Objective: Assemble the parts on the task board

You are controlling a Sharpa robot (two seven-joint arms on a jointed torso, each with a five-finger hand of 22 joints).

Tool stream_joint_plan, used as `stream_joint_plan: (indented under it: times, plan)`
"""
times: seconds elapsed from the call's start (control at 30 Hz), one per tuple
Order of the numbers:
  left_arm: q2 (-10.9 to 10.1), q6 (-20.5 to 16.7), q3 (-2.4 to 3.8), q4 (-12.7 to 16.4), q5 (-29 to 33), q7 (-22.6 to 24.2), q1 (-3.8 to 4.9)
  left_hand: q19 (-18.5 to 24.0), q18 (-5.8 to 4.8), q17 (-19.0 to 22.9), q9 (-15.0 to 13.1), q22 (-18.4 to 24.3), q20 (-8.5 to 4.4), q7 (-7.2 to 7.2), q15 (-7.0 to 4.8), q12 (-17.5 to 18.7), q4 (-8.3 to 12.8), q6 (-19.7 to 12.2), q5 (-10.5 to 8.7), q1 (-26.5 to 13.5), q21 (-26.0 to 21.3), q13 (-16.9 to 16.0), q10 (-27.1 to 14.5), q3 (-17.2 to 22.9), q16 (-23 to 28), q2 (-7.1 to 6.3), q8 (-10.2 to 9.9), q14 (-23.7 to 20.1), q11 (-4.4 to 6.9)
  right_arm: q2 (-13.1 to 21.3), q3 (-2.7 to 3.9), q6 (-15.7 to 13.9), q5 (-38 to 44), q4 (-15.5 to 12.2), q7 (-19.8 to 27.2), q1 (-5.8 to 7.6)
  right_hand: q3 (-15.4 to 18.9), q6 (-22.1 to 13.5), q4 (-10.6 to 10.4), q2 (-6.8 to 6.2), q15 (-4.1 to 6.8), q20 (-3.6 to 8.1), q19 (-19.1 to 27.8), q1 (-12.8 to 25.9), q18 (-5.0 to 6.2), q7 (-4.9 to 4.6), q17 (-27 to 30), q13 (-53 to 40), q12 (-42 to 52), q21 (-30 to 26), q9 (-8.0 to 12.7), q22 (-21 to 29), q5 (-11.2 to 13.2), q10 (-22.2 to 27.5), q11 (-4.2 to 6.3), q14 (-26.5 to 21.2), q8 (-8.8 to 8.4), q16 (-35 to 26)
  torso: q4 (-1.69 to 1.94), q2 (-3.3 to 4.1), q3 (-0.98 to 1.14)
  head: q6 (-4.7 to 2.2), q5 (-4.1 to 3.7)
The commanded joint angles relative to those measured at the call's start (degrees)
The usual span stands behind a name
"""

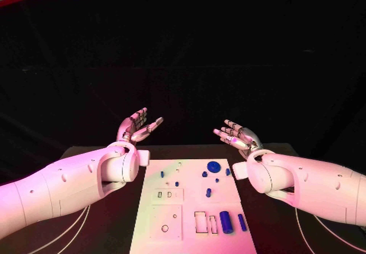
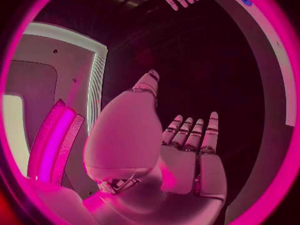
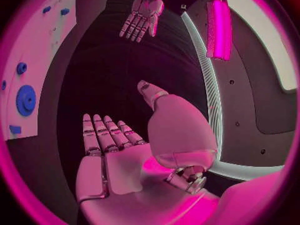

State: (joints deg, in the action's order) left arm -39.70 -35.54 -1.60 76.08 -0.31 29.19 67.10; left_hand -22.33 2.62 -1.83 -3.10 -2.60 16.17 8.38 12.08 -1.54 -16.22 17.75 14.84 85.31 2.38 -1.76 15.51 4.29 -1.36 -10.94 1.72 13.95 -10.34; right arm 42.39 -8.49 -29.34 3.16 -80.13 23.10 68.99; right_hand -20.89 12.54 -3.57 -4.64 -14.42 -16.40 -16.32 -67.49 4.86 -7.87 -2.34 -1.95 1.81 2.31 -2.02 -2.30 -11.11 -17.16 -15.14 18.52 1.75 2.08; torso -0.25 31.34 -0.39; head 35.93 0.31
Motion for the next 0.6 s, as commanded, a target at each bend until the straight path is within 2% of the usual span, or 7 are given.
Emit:
stream_joint_plan:
  times: [0.03,0.2,0.23,0.33,0.4,0.43,0.6]
  plan:
    - [0.14,3.53,0.01,-0.04,-0.85,1.23,0.12,-0.72,1.29,-0.15,-0.16,-0.12,0.40,4.56,0.22,-0.31,-0.87,0.93,0.67,2.56,0.26,-0.14,0.88,0.08,-0.45,-0.27,0.43,0.83,-0.34,-0.31,-0.56,9.84,3.77,0.96,-3.17,0.74,-1.72,5.16,2.05,-0.25,-0.20,-0.35,-4.26,-5.02,1.09,-9.34,-0.90,-0.55,1.06,1.50,-0.89,-0.70,0.08,-6.61,-0.37,6.42,1.38,1.42,-0.01,0.00,0.00,0.01,0.01]
    - [0.14,3.53,0.01,-0.04,-0.85,1.23,0.12,-0.49,1.70,-0.39,-0.65,-0.20,0.38,5.40,-0.14,-0.82,-0.74,3.83,0.37,2.88,0.41,-0.49,4.25,1.24,-0.73,1.38,1.20,1.87,-1.37,-0.51,-1.26,11.78,4.34,1.79,-3.86,1.49,-3.43,21.94,6.20,-1.48,2.20,-0.13,-22.00,-9.50,3.58,-8.33,-3.22,-1.59,3.48,7.06,-3.84,-3.06,0.77,-26.92,1.36,24.73,6.13,5.21,-0.01,0.00,0.00,0.01,0.01]
    - [-3.62,5.88,-0.01,3.65,-0.69,1.75,0.15,-0.61,1.98,-0.59,-0.92,-0.25,0.38,5.57,-0.11,-0.97,-0.66,5.49,0.26,3.10,0.51,-0.60,6.12,1.93,-0.95,2.04,1.61,3.11,-1.58,0.93,-1.28,6.78,23.92,3.32,-2.04,2.30,-3.58,23.20,6.44,-1.54,2.38,-0.12,-23.72,-9.69,3.77,-8.18,-3.34,-1.62,3.46,7.51,-4.04,-3.20,0.73,-28.24,1.52,26.07,6.46,5.38,0.73,1.30,-0.07,1.48,-0.39]
    - [-4.84,6.41,-0.01,4.93,-0.75,2.08,0.17,-2.20,3.10,-1.23,-1.38,-0.52,0.47,6.34,0.89,-1.19,-0.51,8.49,0.06,3.37,1.09,-0.82,10.07,3.08,-1.78,3.00,2.34,7.33,-2.50,1.14,-1.25,6.35,30.19,3.66,-3.17,2.89,-5.00,34.33,7.76,-2.47,4.54,0.28,-29.49,-10.40,5.57,-6.72,-4.34,-1.72,4.00,9.98,-5.79,-3.74,0.50,-36.13,3.29,34.25,9.52,7.80,1.02,1.78,-0.01,1.71,-0.65]
    - [-5.51,6.78,-0.01,5.63,-0.78,2.14,0.17,-5.82,3.70,-1.88,-1.88,-1.03,0.50,6.85,1.64,-1.68,-0.37,11.39,-0.02,3.65,2.04,-1.10,13.68,3.70,-2.79,3.48,3.13,11.62,-3.16,1.28,-1.23,6.25,34.02,3.75,-4.25,3.22,-5.68,35.81,7.94,-2.77,5.16,0.73,-31.07,-10.28,5.65,-6.31,-4.50,-1.69,3.93,10.66,-5.93,-3.87,0.12,-38.06,3.76,36.18,9.88,8.33,1.17,2.07,0.00,1.81,-0.80]
    - [-5.97,6.99,-0.01,6.14,-0.85,2.16,0.18,-13.75,4.38,-3.02,-2.59,-2.16,0.53,7.33,1.20,-2.32,-0.19,15.47,-0.13,3.94,4.25,-1.43,19.13,4.41,-4.66,3.86,4.28,18.99,-3.89,1.42,-1.22,6.33,36.87,3.76,-5.08,3.46,-6.55,37.20,8.19,-3.29,5.86,1.54,-33.03,-10.10,5.66,-6.02,-4.81,-1.64,3.73,11.63,-6.01,-4.16,-0.63,-39.99,4.37,38.68,10.15,9.10,1.27,2.21,-0.02,1.82,-0.91]
    - [-7.99,7.60,0.01,8.69,-1.30,2.01,0.20,-20.88,6.62,-5.12,-4.06,-3.27,0.36,7.13,-0.49,-3.78,0.20,24.36,-0.22,4.29,7.70,-2.01,32.75,5.89,-8.34,4.03,6.72,31.02,-2.90,2.27,-1.19,7.75,47.19,3.16,-8.84,4.45,-7.87,39.18,8.58,-4.33,6.96,2.69,-35.27,-9.72,5.62,-5.19,-5.24,-1.64,3.05,13.04,-6.04,-4.64,-0.48,-42.79,5.18,41.86,10.32,9.66,1.76,3.20,-0.08,1.80,-1.34]
